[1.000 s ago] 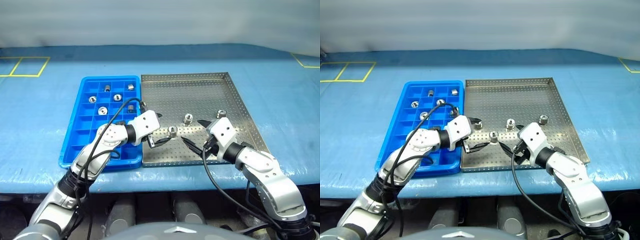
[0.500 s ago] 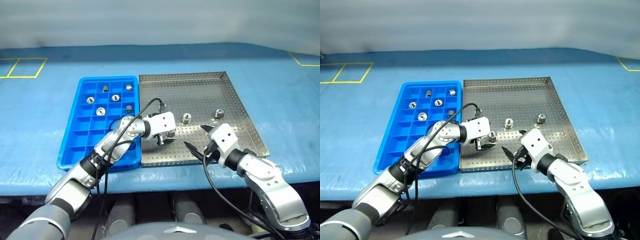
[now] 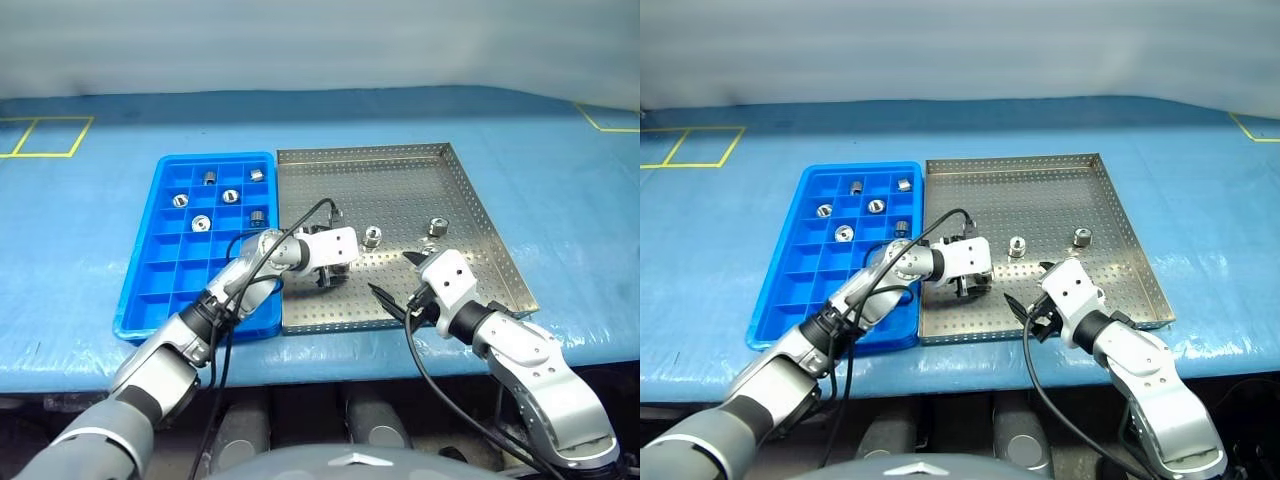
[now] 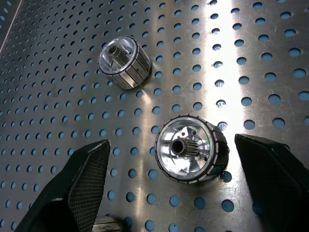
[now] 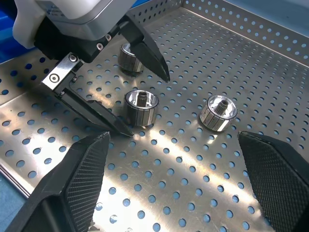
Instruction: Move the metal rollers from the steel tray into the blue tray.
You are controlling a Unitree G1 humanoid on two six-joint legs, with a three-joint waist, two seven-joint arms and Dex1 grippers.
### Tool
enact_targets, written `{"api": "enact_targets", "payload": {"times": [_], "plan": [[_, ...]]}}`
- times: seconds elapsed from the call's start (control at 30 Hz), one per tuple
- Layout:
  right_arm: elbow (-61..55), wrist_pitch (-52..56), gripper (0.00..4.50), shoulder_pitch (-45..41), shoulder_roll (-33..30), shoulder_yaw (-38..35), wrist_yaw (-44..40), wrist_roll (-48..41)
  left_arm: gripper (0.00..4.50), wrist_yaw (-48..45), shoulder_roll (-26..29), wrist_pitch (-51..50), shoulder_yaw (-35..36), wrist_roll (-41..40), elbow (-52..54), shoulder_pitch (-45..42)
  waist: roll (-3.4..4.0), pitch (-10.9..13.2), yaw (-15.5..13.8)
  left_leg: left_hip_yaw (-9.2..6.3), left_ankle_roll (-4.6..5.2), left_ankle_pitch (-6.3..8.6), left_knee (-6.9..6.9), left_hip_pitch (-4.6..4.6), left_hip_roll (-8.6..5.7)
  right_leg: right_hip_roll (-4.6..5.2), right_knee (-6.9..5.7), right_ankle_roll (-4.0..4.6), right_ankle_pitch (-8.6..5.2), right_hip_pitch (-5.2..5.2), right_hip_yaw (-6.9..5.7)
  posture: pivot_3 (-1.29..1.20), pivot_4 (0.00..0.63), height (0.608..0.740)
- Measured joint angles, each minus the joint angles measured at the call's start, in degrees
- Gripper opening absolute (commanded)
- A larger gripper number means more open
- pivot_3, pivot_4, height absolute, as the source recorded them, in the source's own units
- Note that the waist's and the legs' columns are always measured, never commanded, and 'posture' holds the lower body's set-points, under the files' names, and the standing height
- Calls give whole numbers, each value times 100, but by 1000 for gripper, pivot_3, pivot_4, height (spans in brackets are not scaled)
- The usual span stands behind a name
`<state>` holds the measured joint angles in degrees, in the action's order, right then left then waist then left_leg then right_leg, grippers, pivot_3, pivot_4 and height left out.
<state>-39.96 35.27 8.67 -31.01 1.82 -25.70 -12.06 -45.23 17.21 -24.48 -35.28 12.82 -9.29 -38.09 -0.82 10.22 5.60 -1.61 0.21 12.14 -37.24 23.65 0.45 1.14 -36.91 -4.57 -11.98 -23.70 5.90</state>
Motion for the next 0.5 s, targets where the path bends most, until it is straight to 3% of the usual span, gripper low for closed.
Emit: {"api": "enact_targets", "payload": {"times": [0.07,0.17,0.3,0.5], "plan": [[0,0,4500,-18,2,0,-1,9,2682,-26,-4,1,0,3,0,29,0,0,9,0,0,0,-1,0,0,0,-1,-1,0,0,0,-141,150,740],[2,0,4500,-67,4,5,-5,22,2682,-34,-3,-5,1,18,0,46,0,0,23,0,0,0,-2,-2,0,0,-3,-2,1,1,0,-133,150,740],[15,0,4500,-110,13,58,-17,22,1903,-47,2,-17,50,23,6,68,0,0,48,0,0,0,-2,-1,1,0,-2,-2,1,1,0,-126,150,740],[158,27,4500,-166,-4,190,-243,-115,1857,-22,-5,-28,104,21,24,108,0,0,64,-1,0,0,-2,-2,0,-1,-3,-3,2,2,0,-120,150,740]]}}
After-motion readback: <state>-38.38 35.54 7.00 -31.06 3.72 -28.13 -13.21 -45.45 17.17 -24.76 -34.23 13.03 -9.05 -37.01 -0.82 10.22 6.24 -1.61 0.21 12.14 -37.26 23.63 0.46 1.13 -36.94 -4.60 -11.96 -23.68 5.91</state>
